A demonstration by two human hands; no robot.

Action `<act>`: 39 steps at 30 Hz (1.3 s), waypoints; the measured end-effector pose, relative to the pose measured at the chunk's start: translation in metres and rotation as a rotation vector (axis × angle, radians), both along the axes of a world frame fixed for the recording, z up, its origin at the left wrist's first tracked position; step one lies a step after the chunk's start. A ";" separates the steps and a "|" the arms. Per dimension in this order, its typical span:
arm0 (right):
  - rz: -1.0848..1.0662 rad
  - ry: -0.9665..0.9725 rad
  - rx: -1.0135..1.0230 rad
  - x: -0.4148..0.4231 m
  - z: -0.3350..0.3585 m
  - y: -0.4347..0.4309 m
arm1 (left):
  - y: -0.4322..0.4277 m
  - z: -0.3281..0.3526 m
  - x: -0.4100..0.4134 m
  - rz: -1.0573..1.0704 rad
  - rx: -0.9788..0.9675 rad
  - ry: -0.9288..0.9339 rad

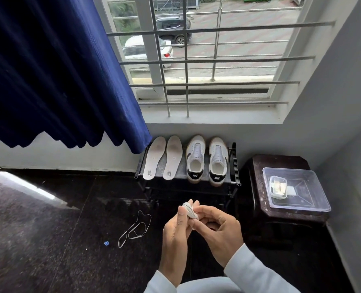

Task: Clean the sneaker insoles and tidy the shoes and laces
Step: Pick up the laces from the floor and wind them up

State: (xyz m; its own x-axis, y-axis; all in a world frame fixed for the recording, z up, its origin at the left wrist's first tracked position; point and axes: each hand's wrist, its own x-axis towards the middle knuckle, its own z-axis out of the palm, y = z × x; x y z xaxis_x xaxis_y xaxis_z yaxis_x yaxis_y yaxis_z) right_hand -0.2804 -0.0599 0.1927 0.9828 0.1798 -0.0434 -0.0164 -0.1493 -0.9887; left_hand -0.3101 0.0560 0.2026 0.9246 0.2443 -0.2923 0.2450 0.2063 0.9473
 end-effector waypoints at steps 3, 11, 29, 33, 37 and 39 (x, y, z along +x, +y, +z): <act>-0.024 -0.105 -0.052 -0.003 -0.002 0.006 | 0.004 0.003 -0.001 0.027 -0.031 0.004; -0.102 -0.241 -0.125 -0.012 -0.004 0.030 | 0.019 0.003 -0.003 0.044 0.095 0.006; -0.224 -0.038 -0.108 -0.029 -0.012 0.087 | 0.078 0.002 0.010 -0.037 -0.009 0.065; -0.224 0.137 -0.089 -0.024 -0.017 0.085 | 0.078 -0.008 0.012 -0.185 -0.073 0.081; -0.253 0.196 -0.105 -0.026 -0.011 0.085 | 0.071 -0.024 0.013 -0.256 -0.034 0.065; -0.323 0.242 -0.115 -0.024 -0.009 0.083 | 0.063 -0.028 0.012 -0.323 0.058 0.023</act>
State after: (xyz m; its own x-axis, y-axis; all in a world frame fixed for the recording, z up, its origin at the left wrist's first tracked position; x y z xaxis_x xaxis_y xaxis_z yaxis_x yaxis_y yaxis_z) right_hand -0.3046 0.0228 0.1833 0.9468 -0.1558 -0.2815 -0.3100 -0.2080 -0.9277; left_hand -0.2979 0.1187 0.1750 0.9502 -0.0435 -0.3086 0.3108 0.0604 0.9485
